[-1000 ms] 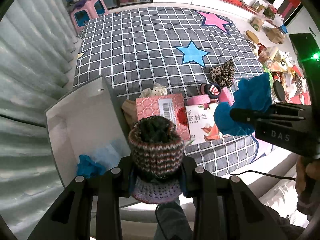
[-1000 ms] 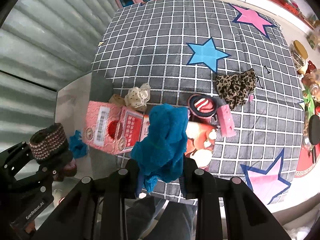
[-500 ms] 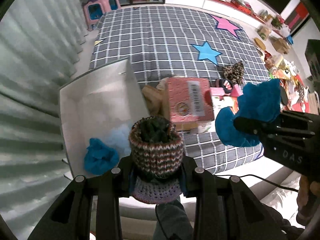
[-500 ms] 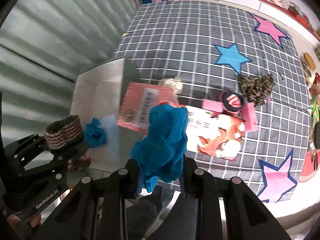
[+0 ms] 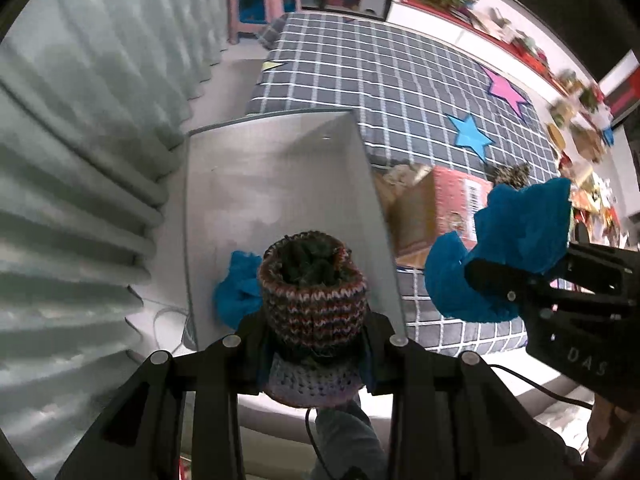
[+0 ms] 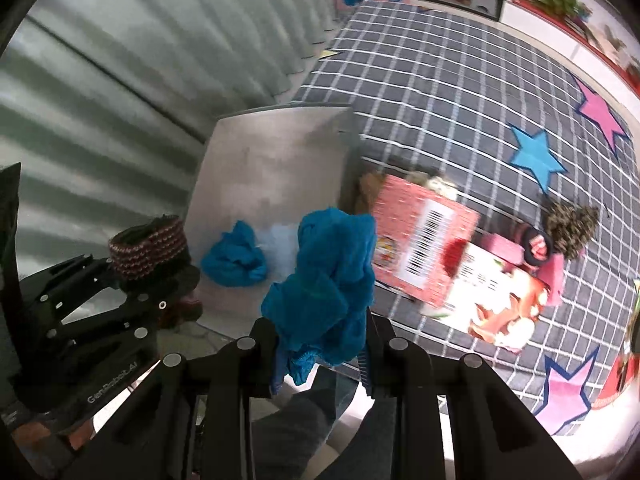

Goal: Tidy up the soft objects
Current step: 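Lift and carry the beanie and blue cloth with both tools over the white box, then lower the beanie and blue cloth into the white box and open both tools, then move both tools back toward the soft items beside the box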

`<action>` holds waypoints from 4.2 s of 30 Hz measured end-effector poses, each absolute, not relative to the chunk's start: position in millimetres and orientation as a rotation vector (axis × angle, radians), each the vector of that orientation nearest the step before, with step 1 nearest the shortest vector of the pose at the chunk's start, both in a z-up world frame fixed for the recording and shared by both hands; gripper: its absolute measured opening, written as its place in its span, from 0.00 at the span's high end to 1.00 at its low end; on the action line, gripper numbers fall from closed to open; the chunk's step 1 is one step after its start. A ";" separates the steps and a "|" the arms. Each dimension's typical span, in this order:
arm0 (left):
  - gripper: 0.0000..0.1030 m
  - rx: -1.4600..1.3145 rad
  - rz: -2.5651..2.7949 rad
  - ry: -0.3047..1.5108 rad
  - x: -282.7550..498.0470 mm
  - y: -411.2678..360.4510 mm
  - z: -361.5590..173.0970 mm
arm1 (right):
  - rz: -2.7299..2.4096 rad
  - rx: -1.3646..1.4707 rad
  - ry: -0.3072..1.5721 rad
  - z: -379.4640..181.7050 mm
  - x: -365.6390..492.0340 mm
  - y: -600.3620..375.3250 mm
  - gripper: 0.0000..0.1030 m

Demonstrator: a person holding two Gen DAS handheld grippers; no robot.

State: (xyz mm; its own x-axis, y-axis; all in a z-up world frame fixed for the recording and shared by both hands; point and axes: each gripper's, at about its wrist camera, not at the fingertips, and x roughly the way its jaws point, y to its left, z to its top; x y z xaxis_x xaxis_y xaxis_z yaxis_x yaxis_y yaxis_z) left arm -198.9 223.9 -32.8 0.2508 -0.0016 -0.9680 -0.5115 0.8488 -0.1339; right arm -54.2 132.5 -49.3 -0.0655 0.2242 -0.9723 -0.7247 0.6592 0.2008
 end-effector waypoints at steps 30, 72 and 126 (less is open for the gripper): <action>0.64 -0.511 0.511 1.329 -170.2 289.7 -77.4 | 0.885 -0.563 1.450 -76.9 -24.5 232.0 0.71; 0.64 -0.522 0.537 1.381 -137.7 308.4 -112.6 | 0.882 -0.587 1.504 -107.9 4.9 261.6 0.71; 0.00 -0.602 0.441 1.281 -121.4 290.8 -90.8 | 0.632 -0.289 1.621 -107.1 131.7 165.7 0.20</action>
